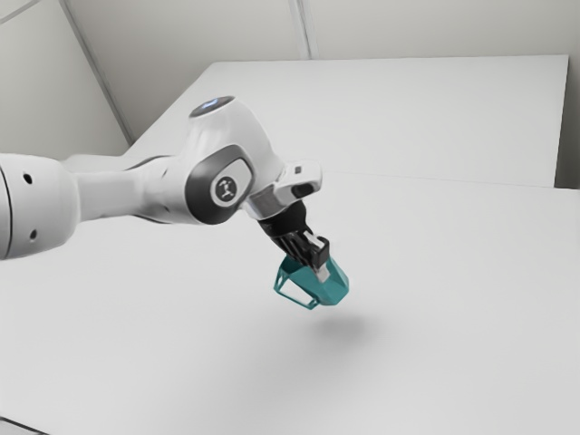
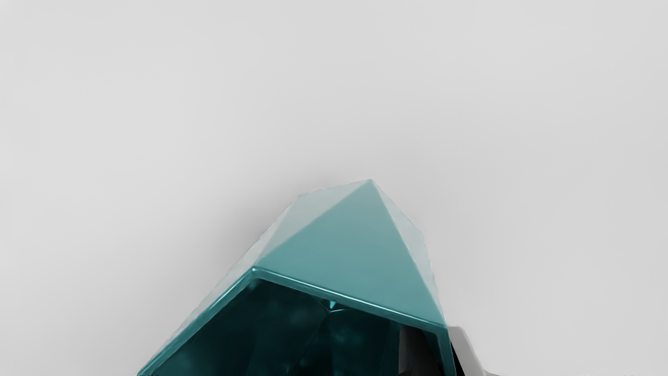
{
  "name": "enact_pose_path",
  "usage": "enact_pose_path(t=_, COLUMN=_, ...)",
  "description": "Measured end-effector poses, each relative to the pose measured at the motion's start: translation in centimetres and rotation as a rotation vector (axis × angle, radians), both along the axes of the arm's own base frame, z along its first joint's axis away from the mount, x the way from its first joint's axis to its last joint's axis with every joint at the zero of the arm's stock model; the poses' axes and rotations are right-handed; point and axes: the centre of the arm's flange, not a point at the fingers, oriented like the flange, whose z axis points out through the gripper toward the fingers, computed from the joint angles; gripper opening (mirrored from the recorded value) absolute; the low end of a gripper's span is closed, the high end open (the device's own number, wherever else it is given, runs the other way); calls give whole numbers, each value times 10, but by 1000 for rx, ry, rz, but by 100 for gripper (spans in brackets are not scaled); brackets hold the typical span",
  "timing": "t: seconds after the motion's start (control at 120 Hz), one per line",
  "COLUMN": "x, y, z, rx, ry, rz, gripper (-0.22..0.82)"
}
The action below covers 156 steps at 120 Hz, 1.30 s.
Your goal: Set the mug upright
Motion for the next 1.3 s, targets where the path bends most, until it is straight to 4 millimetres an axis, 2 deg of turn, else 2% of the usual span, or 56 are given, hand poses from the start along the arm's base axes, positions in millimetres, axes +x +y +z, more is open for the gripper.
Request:
enact_pose_path(t=0.2, x=-2, y=35, z=-2, rx=89, ry=32, rz=63, gripper=-18)
enact_pose_path(t=0.4, x=-7, y=59, z=-5, rx=173, ry=50, rz=105, gripper=-18)
enact_pose_path(t=0.933, x=-15, y=117, z=-10, rx=317, ry=55, rz=236, gripper=-18)
enact_pose_path(t=1.3, x=-7, y=150, z=-21, rx=342, ry=79, rz=325, gripper=-18)
